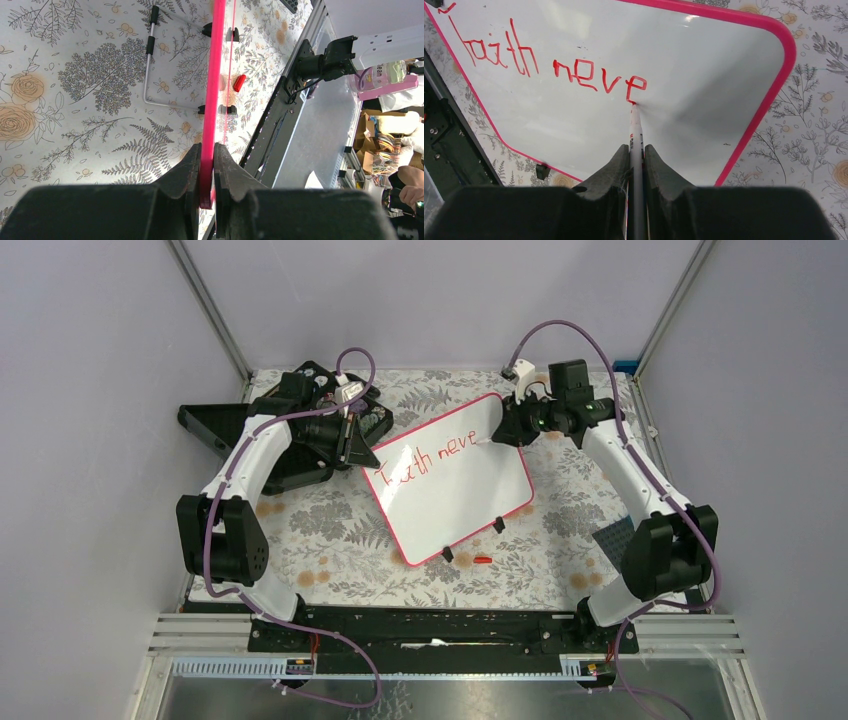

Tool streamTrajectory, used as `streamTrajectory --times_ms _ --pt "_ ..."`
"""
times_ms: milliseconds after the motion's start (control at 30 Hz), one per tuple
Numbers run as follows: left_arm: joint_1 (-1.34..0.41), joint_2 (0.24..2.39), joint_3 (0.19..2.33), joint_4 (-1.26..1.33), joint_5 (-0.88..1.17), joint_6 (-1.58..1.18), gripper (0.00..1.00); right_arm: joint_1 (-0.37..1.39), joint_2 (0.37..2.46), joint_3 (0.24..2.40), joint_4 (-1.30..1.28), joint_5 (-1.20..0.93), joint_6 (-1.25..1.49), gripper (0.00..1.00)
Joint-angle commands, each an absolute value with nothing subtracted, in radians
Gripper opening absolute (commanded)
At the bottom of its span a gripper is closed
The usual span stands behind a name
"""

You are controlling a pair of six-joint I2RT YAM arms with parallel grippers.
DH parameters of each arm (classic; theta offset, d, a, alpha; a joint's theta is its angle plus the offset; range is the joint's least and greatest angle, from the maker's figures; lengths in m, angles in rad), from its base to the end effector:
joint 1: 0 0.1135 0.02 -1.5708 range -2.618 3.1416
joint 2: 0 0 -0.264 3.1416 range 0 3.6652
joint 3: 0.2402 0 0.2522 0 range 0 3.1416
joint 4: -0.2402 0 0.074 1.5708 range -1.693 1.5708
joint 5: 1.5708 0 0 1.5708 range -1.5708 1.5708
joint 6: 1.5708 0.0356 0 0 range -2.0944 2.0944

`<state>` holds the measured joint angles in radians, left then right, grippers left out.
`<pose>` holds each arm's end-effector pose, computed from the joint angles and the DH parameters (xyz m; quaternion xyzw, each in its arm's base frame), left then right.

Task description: Write a sentence on the whiteboard

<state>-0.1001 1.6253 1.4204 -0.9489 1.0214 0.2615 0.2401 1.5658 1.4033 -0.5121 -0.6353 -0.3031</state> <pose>0.3193 -0.0626 0.3014 0.2530 0.8214 -0.4621 0.2185 0.3352 0.1038 0.3330 -0.3600 0.7885 0.2684 0.4202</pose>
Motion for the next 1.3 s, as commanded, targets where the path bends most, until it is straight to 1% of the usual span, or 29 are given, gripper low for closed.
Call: streamTrajectory --times_ms 0,200,433,633,1267 --pt "-0.109 1.633 1.444 -0.912 0.957 0.302 0.0 0.214 1.547 1.441 -0.505 -0.602 -0.327 0.0" --pt "-0.109 1.633 1.445 -0.912 0.963 0.302 0.0 0.213 1.553 1.466 -0.516 -0.611 -0.33 0.0" --pt "-0.109 1.634 1.444 -0.911 0.966 0.304 0.0 0.205 1.52 1.496 -0.531 -0.686 -0.321 0.0" --pt "-0.109 1.625 1.439 -0.912 0.965 0.305 0.0 0.19 1.559 1.536 -0.531 -0.666 -0.308 0.0" --pt "-0.109 1.627 1.438 -0.912 0.962 0.304 0.0 0.191 1.607 1.553 -0.533 -0.673 -0.314 0.0"
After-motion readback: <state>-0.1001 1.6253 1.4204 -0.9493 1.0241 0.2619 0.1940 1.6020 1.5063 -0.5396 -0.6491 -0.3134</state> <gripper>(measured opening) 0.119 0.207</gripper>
